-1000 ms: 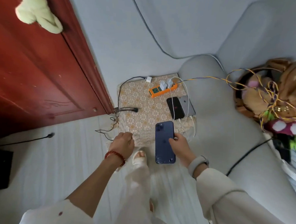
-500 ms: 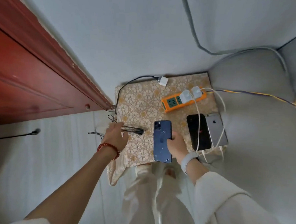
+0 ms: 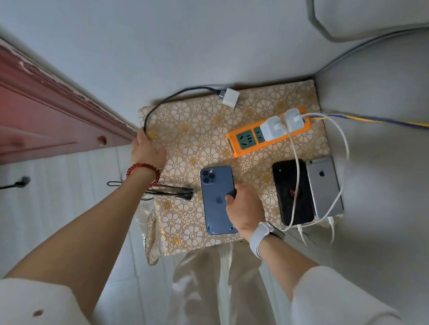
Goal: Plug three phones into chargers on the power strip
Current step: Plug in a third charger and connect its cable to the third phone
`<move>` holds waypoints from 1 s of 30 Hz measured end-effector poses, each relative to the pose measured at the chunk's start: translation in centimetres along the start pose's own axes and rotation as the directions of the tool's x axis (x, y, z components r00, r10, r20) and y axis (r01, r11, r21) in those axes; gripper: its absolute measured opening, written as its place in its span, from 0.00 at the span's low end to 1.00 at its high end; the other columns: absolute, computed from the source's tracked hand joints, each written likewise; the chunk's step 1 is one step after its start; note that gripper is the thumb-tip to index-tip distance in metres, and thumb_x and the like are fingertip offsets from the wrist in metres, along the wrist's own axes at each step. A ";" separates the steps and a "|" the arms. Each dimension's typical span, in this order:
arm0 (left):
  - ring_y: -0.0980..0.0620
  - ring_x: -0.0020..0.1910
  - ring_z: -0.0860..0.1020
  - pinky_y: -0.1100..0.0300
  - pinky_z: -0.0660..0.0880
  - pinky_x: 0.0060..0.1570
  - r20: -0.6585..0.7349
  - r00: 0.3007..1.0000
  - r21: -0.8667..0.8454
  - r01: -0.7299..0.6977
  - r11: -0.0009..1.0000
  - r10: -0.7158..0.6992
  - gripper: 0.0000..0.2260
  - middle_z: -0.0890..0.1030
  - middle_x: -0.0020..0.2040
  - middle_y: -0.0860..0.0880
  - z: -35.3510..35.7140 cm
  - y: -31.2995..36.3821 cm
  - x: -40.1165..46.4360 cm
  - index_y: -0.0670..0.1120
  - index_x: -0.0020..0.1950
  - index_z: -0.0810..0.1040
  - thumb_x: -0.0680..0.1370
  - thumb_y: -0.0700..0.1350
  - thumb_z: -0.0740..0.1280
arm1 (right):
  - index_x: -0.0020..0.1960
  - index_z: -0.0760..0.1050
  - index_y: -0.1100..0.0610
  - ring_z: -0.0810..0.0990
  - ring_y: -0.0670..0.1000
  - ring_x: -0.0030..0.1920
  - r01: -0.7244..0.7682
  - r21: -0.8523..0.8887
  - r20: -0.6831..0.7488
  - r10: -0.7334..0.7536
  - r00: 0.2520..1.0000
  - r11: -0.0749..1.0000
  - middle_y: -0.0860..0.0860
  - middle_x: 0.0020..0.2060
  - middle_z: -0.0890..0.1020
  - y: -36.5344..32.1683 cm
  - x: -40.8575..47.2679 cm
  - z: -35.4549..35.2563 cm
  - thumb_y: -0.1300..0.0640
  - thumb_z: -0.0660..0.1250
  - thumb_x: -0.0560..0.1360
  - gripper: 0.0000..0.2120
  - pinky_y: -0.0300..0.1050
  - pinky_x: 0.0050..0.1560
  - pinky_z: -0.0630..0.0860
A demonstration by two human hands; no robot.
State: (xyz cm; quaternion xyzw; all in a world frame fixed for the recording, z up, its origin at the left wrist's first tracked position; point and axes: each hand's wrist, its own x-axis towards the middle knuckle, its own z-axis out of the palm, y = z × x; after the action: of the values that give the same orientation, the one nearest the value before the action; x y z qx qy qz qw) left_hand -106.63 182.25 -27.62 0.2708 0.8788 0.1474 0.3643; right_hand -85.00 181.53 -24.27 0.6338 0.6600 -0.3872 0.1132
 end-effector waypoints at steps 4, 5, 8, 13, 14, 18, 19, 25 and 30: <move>0.37 0.57 0.73 0.44 0.69 0.58 -0.196 0.980 0.179 0.011 0.984 0.024 0.16 0.71 0.62 0.37 -0.7 -0.1 -0.1 0.42 0.64 0.67 0.77 0.43 0.57 | 0.54 0.72 0.63 0.75 0.60 0.52 0.010 -0.061 0.025 -0.009 1.000 0.998 0.59 0.54 0.75 0.1 0.0 -0.9 0.60 0.56 0.77 0.10 0.50 0.46 0.73; 0.37 0.57 0.73 0.44 0.68 0.58 -0.215 0.973 0.224 -0.036 0.974 0.085 0.14 0.73 0.61 0.38 -0.9 -0.3 -0.3 0.42 0.62 0.70 0.78 0.43 0.57 | 0.55 0.71 0.63 0.74 0.60 0.55 0.018 -0.068 0.020 -0.016 1.000 0.998 0.59 0.56 0.74 0.1 0.0 -1.2 0.59 0.56 0.77 0.11 0.51 0.49 0.73; 0.37 0.57 0.71 0.44 0.69 0.58 -0.169 0.962 0.249 -0.171 0.953 0.216 0.14 0.71 0.60 0.37 -1.0 -0.6 -0.9 0.41 0.62 0.70 0.78 0.44 0.58 | 0.59 0.70 0.61 0.71 0.59 0.60 0.074 -0.029 -0.006 -0.074 0.997 0.997 0.58 0.58 0.72 -0.2 0.4 -2.7 0.60 0.56 0.77 0.13 0.53 0.56 0.73; 0.36 0.61 0.68 0.44 0.69 0.59 -0.086 0.996 0.128 -0.011 0.992 0.023 0.23 0.63 0.66 0.37 -0.5 0.3 -0.3 0.43 0.70 0.60 0.76 0.42 0.62 | 0.58 0.71 0.61 0.74 0.57 0.55 0.224 0.033 -0.010 -0.223 0.975 0.974 0.58 0.55 0.74 -1.5 1.4 -5.2 0.62 0.55 0.77 0.12 0.48 0.53 0.71; 0.35 0.59 0.70 0.44 0.70 0.57 -0.105 0.994 0.101 0.036 0.994 -0.025 0.22 0.64 0.66 0.37 -0.4 0.5 -0.1 0.43 0.69 0.61 0.76 0.39 0.62 | 0.55 0.72 0.61 0.74 0.57 0.52 0.251 0.025 -0.020 -0.251 0.968 0.968 0.57 0.52 0.75 -1.7 1.6 -5.5 0.62 0.55 0.77 0.11 0.48 0.51 0.71; 0.34 0.55 0.72 0.42 0.70 0.55 -0.177 0.983 0.201 -0.018 0.979 0.055 0.16 0.70 0.61 0.35 -0.6 0.1 -0.7 0.39 0.63 0.67 0.76 0.34 0.57 | 0.58 0.71 0.60 0.74 0.56 0.51 0.319 0.001 -0.011 -0.319 0.948 0.948 0.56 0.52 0.74 -2.0 2.3 -6.1 0.62 0.55 0.77 0.12 0.48 0.49 0.72; 0.34 0.55 0.73 0.42 0.70 0.55 -0.188 0.976 0.223 -0.070 0.972 0.113 0.15 0.71 0.60 0.35 -0.7 0.0 -1.2 0.39 0.63 0.67 0.76 0.34 0.57 | 0.61 0.70 0.60 0.74 0.56 0.53 0.324 0.000 -0.015 -0.324 0.946 0.946 0.57 0.55 0.74 -2.1 2.3 -6.3 0.62 0.55 0.77 0.13 0.49 0.51 0.73; 0.37 0.44 0.77 0.44 0.77 0.41 -0.241 0.846 0.102 -0.464 0.880 0.475 0.14 0.77 0.51 0.36 -1.9 0.7 -7.6 0.38 0.60 0.72 0.75 0.31 0.57 | 0.69 0.58 0.55 0.72 0.57 0.59 0.379 -0.009 -0.124 -0.377 0.918 0.925 0.58 0.63 0.67 -3.6 2.9 -7.4 0.64 0.59 0.76 0.24 0.54 0.51 0.76; 0.41 0.34 0.79 0.53 0.78 0.28 -0.150 0.677 0.148 -0.705 0.694 0.720 0.17 0.79 0.42 0.37 -3.4 1.2 -13.1 0.37 0.53 0.77 0.68 0.24 0.62 | 0.73 0.54 0.51 0.74 0.58 0.50 0.429 -0.094 -0.174 -0.439 0.881 0.898 0.61 0.60 0.67 -5.8 4.4 -8.5 0.62 0.64 0.74 0.31 0.53 0.42 0.77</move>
State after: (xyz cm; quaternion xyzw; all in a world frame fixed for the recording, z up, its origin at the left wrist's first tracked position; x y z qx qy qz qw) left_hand -100.92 175.42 -17.37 0.5895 0.7403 0.2694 0.1787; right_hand -88.17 191.03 -19.23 0.5007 0.8029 -0.3225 -0.0236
